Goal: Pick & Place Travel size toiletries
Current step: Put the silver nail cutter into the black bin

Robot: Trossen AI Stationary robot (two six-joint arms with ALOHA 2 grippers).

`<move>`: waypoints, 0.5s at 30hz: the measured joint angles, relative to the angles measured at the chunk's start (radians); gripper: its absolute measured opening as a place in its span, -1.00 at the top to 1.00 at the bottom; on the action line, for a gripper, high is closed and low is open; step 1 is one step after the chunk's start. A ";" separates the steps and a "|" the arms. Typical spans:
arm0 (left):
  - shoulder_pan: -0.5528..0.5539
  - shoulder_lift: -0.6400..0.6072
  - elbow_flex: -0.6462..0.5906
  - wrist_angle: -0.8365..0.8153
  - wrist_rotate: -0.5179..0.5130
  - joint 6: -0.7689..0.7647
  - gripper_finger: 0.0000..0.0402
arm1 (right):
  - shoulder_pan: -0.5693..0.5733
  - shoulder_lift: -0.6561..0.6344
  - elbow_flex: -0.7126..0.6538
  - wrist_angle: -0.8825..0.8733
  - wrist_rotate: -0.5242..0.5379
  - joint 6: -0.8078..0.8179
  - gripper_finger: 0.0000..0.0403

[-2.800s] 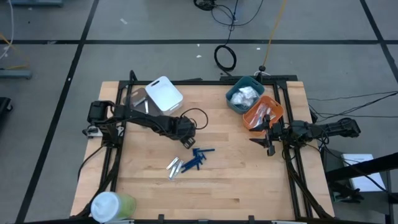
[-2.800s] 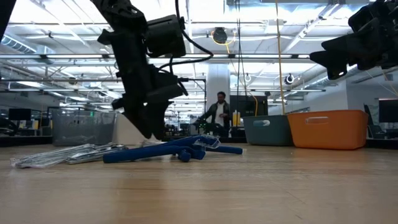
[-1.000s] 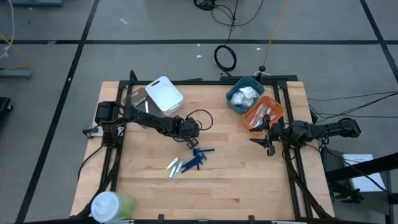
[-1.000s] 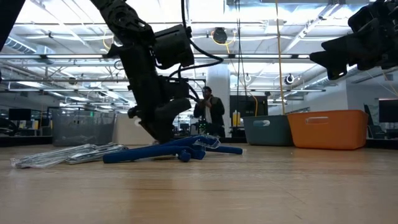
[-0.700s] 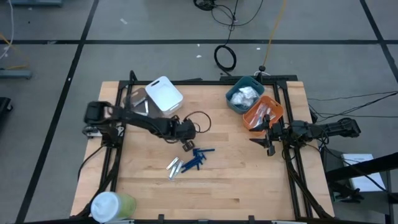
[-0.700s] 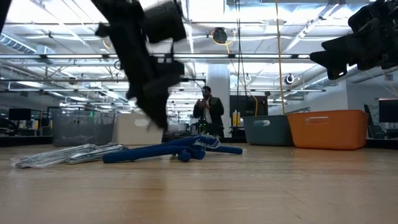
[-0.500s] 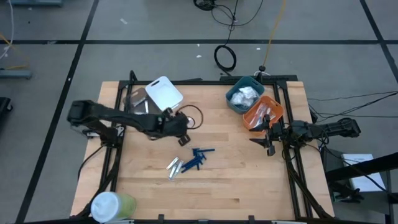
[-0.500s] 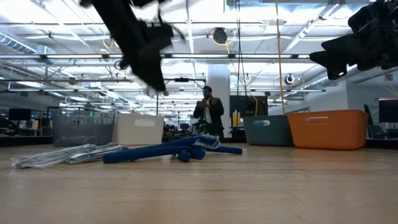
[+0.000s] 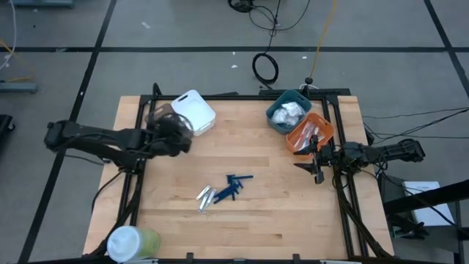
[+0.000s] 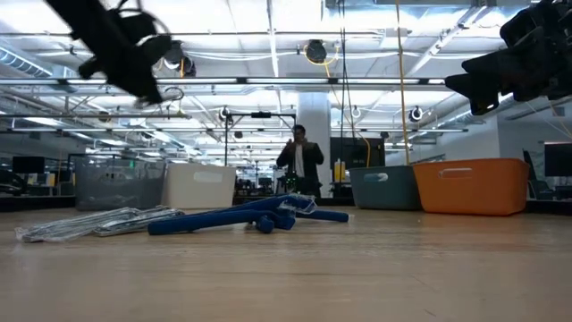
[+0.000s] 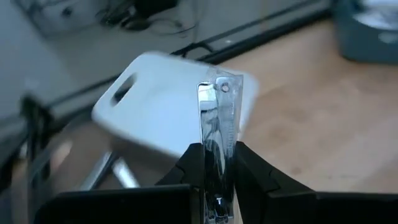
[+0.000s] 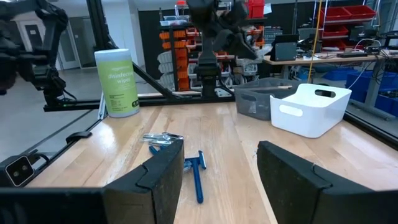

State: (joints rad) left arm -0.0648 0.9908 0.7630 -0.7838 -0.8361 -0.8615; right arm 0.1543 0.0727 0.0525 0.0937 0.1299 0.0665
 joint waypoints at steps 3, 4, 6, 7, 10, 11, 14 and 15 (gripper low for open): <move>0.026 -0.092 -0.079 -0.077 -0.006 -0.171 0.79 | 0.000 0.000 0.000 0.000 0.000 0.000 0.05; 0.037 -0.116 -0.101 -0.100 -0.008 -0.221 0.79 | 0.000 0.000 0.000 0.000 0.000 0.000 0.05; 0.058 -0.155 -0.142 -0.131 -0.010 -0.300 0.79 | 0.000 0.000 0.000 0.000 0.000 0.000 0.05; 0.068 -0.168 -0.161 -0.144 -0.007 -0.327 0.79 | 0.000 0.000 0.000 0.000 0.000 0.000 0.05; 0.098 -0.185 -0.209 -0.144 0.006 -0.373 0.76 | 0.000 0.000 0.000 0.000 0.000 0.000 0.05; 0.107 -0.186 -0.220 -0.145 0.012 -0.380 0.75 | 0.000 0.000 0.000 0.000 0.000 0.000 0.05; 0.137 -0.186 -0.244 -0.140 0.029 -0.382 0.70 | 0.000 0.000 0.000 0.000 0.000 0.000 0.05; 0.146 -0.186 -0.249 -0.140 0.032 -0.381 0.70 | 0.000 0.000 0.000 0.000 0.000 0.000 0.05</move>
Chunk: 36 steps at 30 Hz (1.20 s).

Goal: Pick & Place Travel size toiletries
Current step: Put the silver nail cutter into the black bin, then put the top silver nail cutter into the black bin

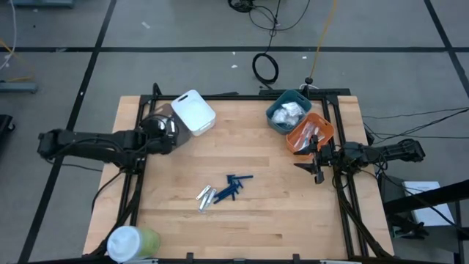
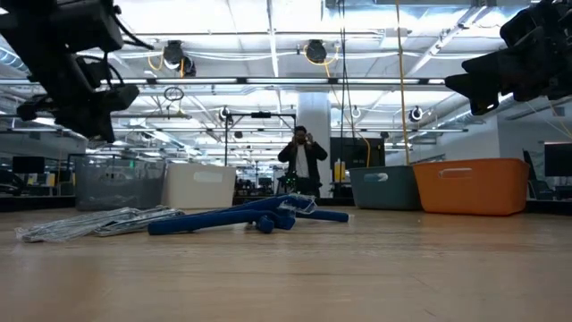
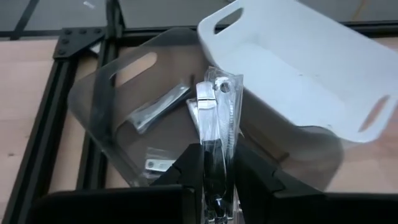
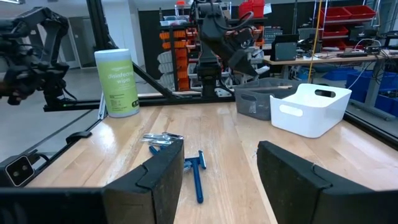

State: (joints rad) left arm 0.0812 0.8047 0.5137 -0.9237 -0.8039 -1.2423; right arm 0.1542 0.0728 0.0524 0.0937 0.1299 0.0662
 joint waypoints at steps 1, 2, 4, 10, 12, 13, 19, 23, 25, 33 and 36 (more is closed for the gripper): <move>0.007 0.000 -0.004 0.000 0.001 0.002 0.69 | 0.000 0.000 0.000 0.000 0.000 0.000 0.05; 0.014 0.000 -0.007 0.001 0.001 0.003 0.69 | 0.000 0.000 0.000 0.000 0.000 0.000 0.05; 0.027 0.000 -0.007 0.000 0.001 0.004 0.68 | 0.000 0.000 0.000 0.000 0.000 0.000 0.05; 0.048 0.000 -0.008 0.005 0.001 0.036 0.67 | 0.000 0.000 0.000 0.000 0.000 0.000 0.05; 0.049 0.000 -0.008 0.005 0.001 0.037 0.67 | 0.000 0.000 0.000 0.000 0.000 0.000 0.05; 0.049 0.000 -0.008 0.005 0.002 0.037 0.67 | 0.000 0.000 0.000 0.000 0.000 0.000 0.05; 0.049 0.000 -0.008 0.005 0.002 0.036 0.67 | 0.000 0.000 0.000 0.000 0.000 0.000 0.05; 0.049 0.000 -0.008 0.007 0.002 0.051 0.67 | 0.000 0.000 0.000 0.000 0.000 0.000 0.05; 0.049 0.000 -0.008 0.010 0.002 0.062 0.66 | 0.000 0.000 0.000 0.000 0.000 0.000 0.05; 0.049 0.000 -0.008 0.015 0.002 0.081 0.53 | 0.000 0.000 0.000 0.000 0.000 0.000 0.05; 0.049 0.000 -0.008 0.017 0.002 0.081 0.32 | 0.000 0.000 0.000 0.000 0.000 0.000 0.05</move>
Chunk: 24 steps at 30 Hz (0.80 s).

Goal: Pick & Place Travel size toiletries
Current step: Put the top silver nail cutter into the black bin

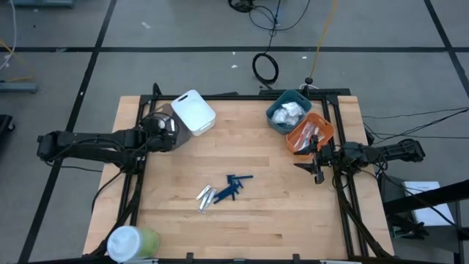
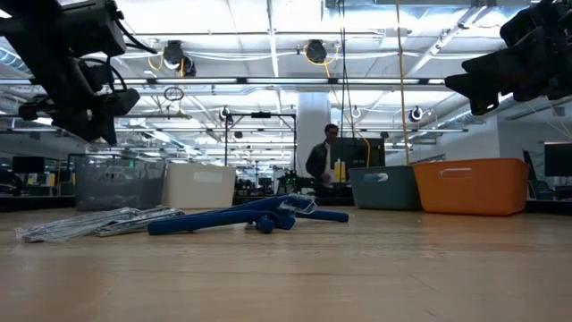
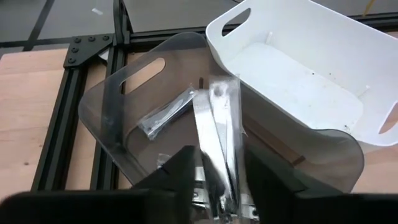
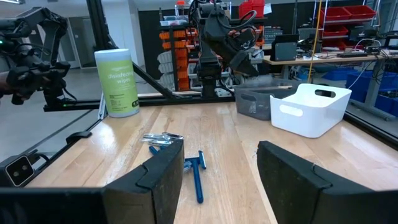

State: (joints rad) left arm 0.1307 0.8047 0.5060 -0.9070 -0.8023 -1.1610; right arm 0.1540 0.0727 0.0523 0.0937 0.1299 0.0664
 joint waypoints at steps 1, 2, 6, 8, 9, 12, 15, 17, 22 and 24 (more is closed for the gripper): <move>0.000 0.000 0.000 0.000 0.000 0.000 0.24 | 0.000 0.000 0.000 0.000 0.000 0.000 0.05; 0.000 0.000 0.000 0.000 0.000 0.001 0.16 | 0.000 0.000 0.000 0.000 0.000 0.000 0.05; 0.000 0.000 0.000 0.000 0.009 0.030 -0.15 | 0.000 0.000 0.000 0.000 0.000 0.000 0.05; 0.000 0.000 0.000 0.000 0.010 0.060 -0.26 | 0.000 0.000 0.000 0.000 0.000 0.000 0.05; 0.000 0.000 0.000 0.001 0.013 0.080 -0.30 | 0.000 0.000 0.000 0.000 0.000 0.000 0.05; 0.000 0.000 0.007 0.039 0.059 0.170 -0.40 | 0.000 0.000 0.000 0.000 0.000 0.000 0.05; -0.004 0.000 0.034 0.149 0.155 0.267 -0.42 | 0.000 0.000 0.000 0.000 0.000 0.000 0.05; -0.013 0.000 0.051 0.246 0.244 0.350 -0.40 | 0.000 0.000 0.000 0.000 0.000 0.000 0.05; -0.087 0.011 0.064 0.485 0.503 0.441 -0.30 | 0.000 0.000 0.000 0.000 0.000 0.000 0.05; -0.140 0.059 0.065 0.554 0.560 0.438 -0.27 | 0.000 0.000 0.000 0.000 0.000 0.000 0.05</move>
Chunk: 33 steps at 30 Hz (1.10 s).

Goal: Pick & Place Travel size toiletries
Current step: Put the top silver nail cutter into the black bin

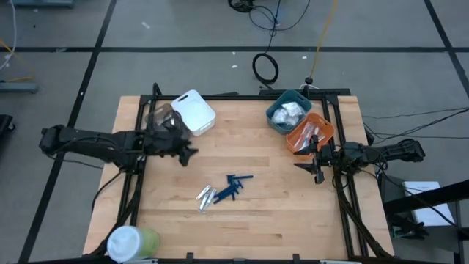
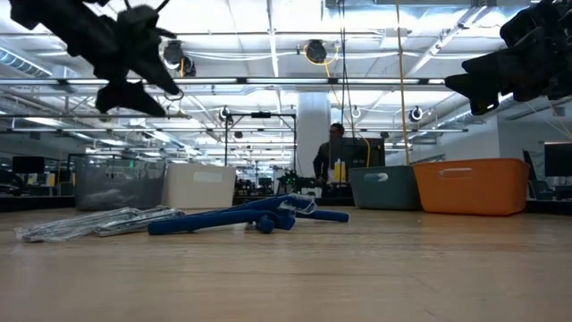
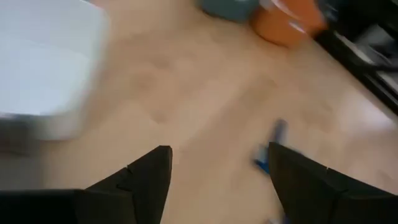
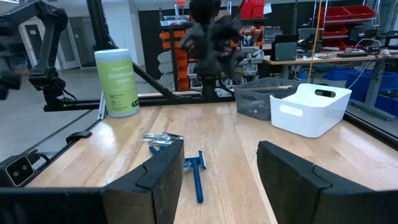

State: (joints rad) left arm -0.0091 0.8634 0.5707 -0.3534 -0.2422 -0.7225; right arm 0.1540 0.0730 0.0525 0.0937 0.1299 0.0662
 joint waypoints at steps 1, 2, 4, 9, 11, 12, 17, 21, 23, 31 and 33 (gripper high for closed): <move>-0.029 0.030 0.000 0.024 0.014 -0.002 -0.26 | 0.000 0.000 0.000 0.000 0.000 0.000 0.05; -0.058 0.063 0.000 0.039 0.024 -0.005 -0.25 | 0.000 0.000 0.000 0.000 0.000 0.000 0.05; -0.112 0.132 0.006 0.055 0.042 -0.023 -0.25 | 0.000 0.000 0.000 0.000 0.000 0.000 0.05; -0.193 0.354 0.168 -0.117 0.081 -0.112 -0.25 | 0.000 0.000 0.000 0.000 0.000 0.000 0.05; -0.216 0.448 0.255 -0.206 0.097 -0.113 -0.25 | 0.000 0.000 0.000 0.000 0.000 0.000 0.05; -0.226 0.493 0.291 -0.248 0.110 -0.106 -0.25 | 0.000 0.000 0.000 0.000 0.000 0.000 0.05; -0.256 0.694 0.420 -0.336 0.208 -0.070 -0.25 | 0.000 0.000 0.000 0.000 0.000 0.000 0.05; -0.260 0.789 0.463 -0.339 0.268 -0.060 -0.25 | 0.000 0.000 0.000 0.000 0.000 0.000 0.05; -0.260 0.810 0.469 -0.339 0.268 -0.051 -0.25 | 0.000 0.000 0.000 0.000 0.000 0.000 0.05; -0.259 0.869 0.469 -0.356 0.220 -0.115 -0.25 | 0.000 0.000 0.000 0.000 0.000 0.000 0.05; -0.259 0.890 0.469 -0.356 0.220 -0.133 -0.25 | 0.000 0.000 0.000 0.000 0.000 0.000 0.05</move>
State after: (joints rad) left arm -0.2680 1.7529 1.0397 -0.7091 -0.0223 -0.8559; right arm 0.1540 0.0731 0.0522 0.0935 0.1299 0.0662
